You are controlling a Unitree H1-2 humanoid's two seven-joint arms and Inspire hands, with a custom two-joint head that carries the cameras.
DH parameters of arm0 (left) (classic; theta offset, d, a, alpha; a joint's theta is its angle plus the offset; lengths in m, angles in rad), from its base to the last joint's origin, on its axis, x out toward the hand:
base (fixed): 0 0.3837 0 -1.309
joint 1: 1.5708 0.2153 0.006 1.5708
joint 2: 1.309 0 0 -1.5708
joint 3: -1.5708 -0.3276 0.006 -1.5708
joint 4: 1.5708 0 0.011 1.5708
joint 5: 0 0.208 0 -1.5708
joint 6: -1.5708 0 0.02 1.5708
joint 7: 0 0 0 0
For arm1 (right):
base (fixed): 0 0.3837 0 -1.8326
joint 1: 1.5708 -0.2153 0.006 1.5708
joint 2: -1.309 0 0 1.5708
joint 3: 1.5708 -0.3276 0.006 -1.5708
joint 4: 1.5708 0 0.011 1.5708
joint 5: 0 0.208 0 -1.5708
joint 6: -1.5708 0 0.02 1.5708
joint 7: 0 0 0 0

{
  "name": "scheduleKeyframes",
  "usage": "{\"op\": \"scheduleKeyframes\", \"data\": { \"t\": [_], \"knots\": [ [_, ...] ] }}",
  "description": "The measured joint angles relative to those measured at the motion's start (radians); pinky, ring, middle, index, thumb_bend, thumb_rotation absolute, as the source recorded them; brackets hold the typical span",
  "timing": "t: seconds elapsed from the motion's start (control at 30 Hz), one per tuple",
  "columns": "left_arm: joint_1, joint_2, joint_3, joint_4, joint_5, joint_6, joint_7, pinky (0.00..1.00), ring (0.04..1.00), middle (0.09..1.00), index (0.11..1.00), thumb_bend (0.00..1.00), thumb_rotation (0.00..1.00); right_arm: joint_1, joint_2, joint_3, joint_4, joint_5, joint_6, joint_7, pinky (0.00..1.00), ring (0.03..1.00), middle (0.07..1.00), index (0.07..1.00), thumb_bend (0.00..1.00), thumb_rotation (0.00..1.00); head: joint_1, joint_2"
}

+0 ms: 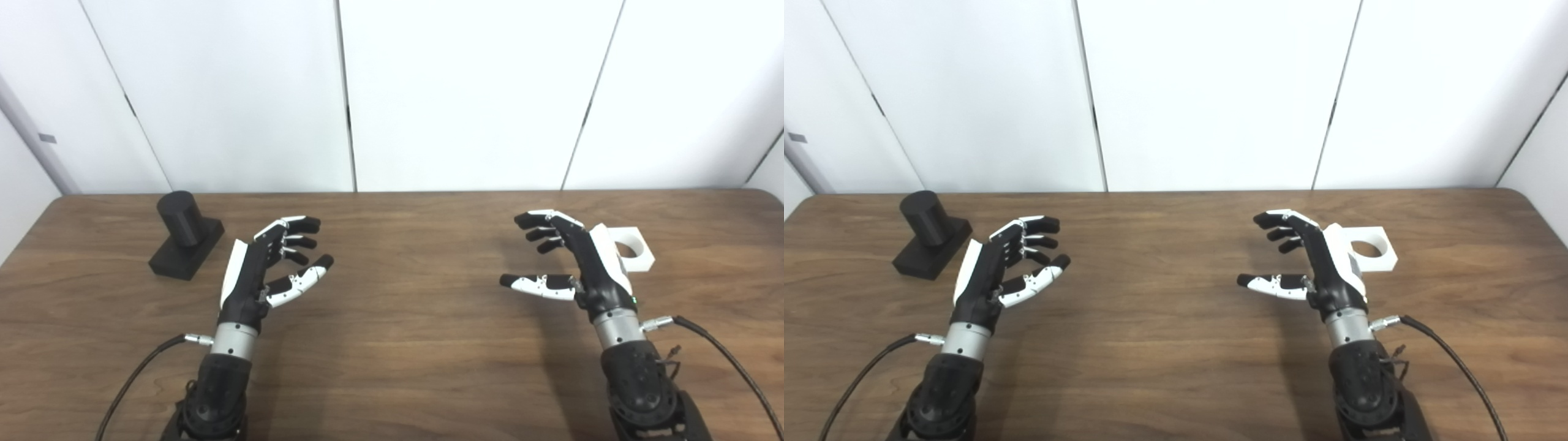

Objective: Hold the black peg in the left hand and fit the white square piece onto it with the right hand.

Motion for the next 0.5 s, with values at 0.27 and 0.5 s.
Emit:
{"op": "scheduleKeyframes", "data": {
  "t": [0.27, 0.5],
  "knots": [
    [0.000, 0.000, 0.000, 0.000, -0.003, 0.000, -0.003, 0.52, 0.640, 0.701, 0.671, 0.60, 0.13, 0.000, 0.000, 0.002, 0.000, 0.000, 0.000, 0.000, 0.57, 0.661, 0.701, 0.676, 0.63, 0.10, 0.000, 0.000],
    [0.000, 0.000, 0.000, 0.000, -0.003, 0.000, -0.007, 0.52, 0.648, 0.704, 0.674, 0.60, 0.14, 0.000, 0.000, 0.003, 0.000, -0.002, 0.001, 0.000, 0.57, 0.663, 0.704, 0.677, 0.63, 0.11, 0.002, 0.002]
  ]
}}
